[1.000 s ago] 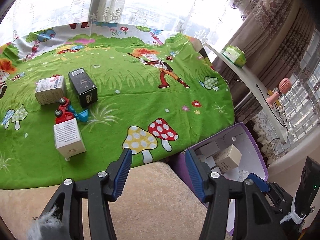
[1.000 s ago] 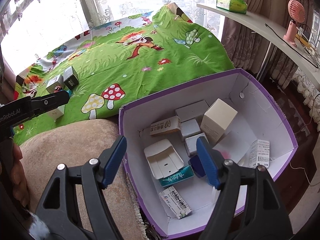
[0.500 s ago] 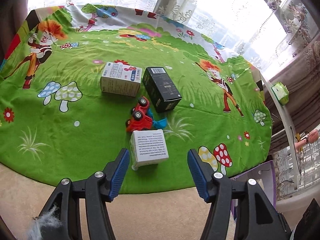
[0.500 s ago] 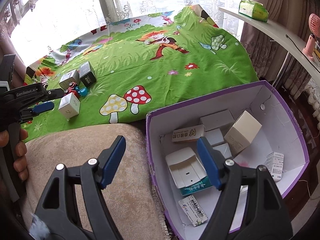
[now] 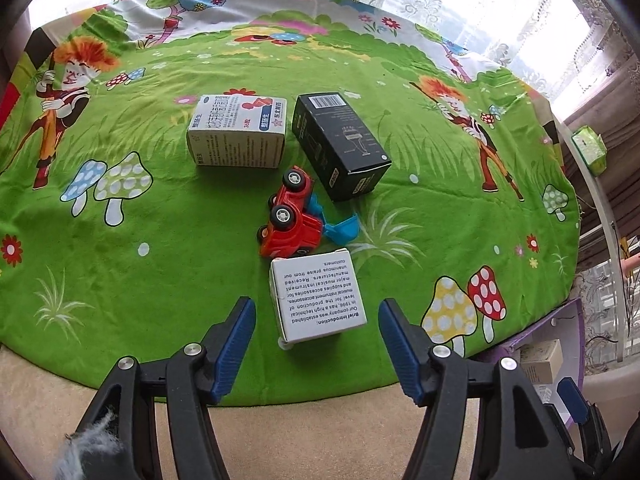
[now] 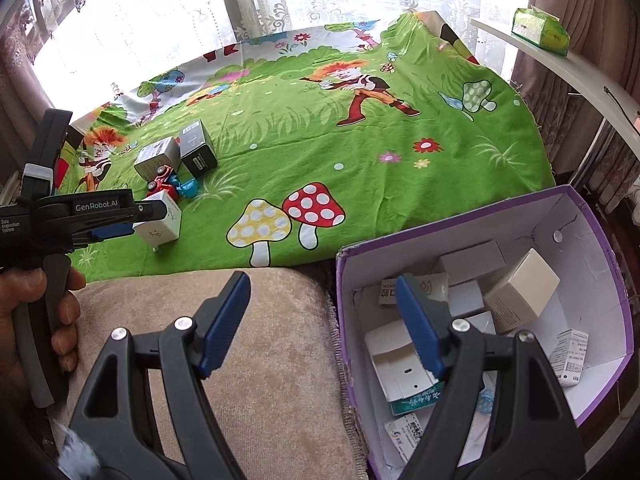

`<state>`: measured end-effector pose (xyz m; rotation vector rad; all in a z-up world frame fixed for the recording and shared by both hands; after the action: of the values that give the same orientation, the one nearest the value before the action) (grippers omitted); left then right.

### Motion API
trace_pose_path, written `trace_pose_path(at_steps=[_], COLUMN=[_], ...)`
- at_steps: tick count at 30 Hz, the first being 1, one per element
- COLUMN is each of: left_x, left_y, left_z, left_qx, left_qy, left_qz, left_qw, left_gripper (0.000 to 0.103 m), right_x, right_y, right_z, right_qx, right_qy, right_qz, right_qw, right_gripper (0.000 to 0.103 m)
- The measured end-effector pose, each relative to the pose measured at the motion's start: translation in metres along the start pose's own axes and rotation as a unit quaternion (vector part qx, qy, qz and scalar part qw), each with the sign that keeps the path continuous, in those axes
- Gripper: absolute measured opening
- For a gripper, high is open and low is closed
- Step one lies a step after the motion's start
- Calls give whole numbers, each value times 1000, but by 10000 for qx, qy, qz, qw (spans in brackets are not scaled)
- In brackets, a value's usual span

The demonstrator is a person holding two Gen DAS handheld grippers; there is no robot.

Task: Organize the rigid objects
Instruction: 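Grasp the small white printed box with the left gripper while the right gripper grasps the red toy car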

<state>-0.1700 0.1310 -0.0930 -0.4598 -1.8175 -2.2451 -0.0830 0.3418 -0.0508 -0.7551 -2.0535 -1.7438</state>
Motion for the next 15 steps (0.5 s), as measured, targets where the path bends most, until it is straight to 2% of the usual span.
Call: trace_pose_path(at_steps=[1,3,9,15], left_x=[0,-1,-7,-16], left_y=[-2,-5,0,22], left_z=[-1,-1,-1,-23], left_qx=[-11,-96,-456,-616], left_qy=[-5,0,-48,-62], left_qz=[-36,-105,-122,70], left_qw=[10000,9999,9989,9981], left_gripper=[63,48,47,47], right_x=[2,5,15,19], right_y=[-1,-3,-14,-29], right_z=[-1,-5,-28,-55], right_qx=[31,77,207,313], right_qy=[-18,-45,78,269], right_qz=[-14,-28,-115,-286], right_qw=[10000,10000,9997,9987], right_gripper=[78,78,78,78])
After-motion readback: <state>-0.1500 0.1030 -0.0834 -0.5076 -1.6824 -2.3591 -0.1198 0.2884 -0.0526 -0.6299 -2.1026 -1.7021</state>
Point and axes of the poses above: each gripper's, at about its wrist camera, not at the fingertips, and y roughly against the way its jaws point, z to its right, x to its top, the point moved 8 cm from there along -y, roughly the way its jaws point, and after that the axes turned 4 degrees about -y, right-handed, at the moved point
